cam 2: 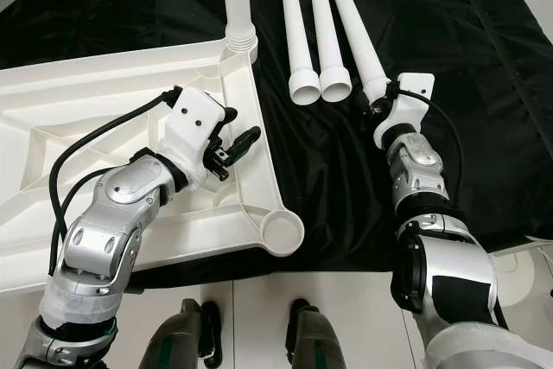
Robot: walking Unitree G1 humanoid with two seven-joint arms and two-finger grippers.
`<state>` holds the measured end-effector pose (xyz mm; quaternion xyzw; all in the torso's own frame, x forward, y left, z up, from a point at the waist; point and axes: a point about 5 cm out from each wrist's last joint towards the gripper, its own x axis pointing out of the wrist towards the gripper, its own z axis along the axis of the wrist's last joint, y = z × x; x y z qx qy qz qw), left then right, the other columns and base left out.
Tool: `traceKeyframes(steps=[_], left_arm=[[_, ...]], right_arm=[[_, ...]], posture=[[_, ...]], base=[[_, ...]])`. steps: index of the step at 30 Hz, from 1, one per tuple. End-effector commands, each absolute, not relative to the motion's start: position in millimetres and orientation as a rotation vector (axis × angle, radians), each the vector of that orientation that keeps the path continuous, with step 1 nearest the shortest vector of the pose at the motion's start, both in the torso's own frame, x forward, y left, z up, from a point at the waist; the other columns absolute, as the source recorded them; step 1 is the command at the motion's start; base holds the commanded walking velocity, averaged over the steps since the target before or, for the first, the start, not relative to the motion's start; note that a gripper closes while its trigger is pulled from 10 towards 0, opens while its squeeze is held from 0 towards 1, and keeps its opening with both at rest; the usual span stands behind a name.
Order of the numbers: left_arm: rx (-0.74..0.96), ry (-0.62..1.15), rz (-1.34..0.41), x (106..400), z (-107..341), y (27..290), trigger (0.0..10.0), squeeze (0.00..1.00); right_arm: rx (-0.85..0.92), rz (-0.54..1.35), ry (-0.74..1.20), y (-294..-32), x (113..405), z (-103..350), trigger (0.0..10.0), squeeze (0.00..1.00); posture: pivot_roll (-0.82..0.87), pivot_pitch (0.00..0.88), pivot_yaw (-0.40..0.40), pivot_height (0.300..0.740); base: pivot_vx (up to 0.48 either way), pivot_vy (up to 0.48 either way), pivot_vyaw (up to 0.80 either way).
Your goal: Building children table
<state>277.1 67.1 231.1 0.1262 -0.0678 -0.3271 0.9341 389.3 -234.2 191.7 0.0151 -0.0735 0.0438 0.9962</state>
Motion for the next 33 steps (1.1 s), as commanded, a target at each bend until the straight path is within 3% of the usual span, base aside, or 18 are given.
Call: traceKeyframes(steps=[1,3,4,14,22,33], left_arm=[[0.255,-0.147,-0.628,280.1,231.3,67.0,10.0,0.00],[0.255,-0.147,-0.628,280.1,231.3,67.0,10.0,0.00],[0.253,-0.150,-0.627,280.9,231.6,66.8,10.0,0.00],[0.213,-0.172,-0.635,289.4,234.3,64.2,10.0,0.00],[0.129,-0.192,-0.598,302.3,238.2,65.7,10.0,0.00],[0.055,-0.212,-0.639,309.5,245.3,69.1,10.0,0.00]], right_arm=[[0.054,0.074,-0.171,-232.5,385.9,184.9,7.8,0.00],[0.054,0.074,-0.171,-232.5,385.9,184.9,7.8,0.00],[0.057,0.063,-0.188,-232.0,385.5,186.2,10.0,0.00],[-0.071,0.013,-0.433,-218.5,367.6,201.8,10.0,0.00],[0.029,-0.041,-0.579,-210.7,342.3,203.1,10.0,0.00],[0.016,-0.029,-0.647,-201.2,334.2,212.6,10.0,0.00]], posture=[[0.13,0.196,0.049,0.740],[0.13,0.196,0.049,0.740],[0.13,0.196,0.049,0.740],[0.05,0.119,0.022,0.740],[0.00,0.047,0.009,0.740],[-0.02,0.000,0.025,0.740]], base=[[0.000,0.000,0.00],[0.000,0.000,0.00],[0.000,0.000,0.00],[0.000,0.000,0.00],[0.000,0.000,0.00],[0.000,0.000,0.00]])
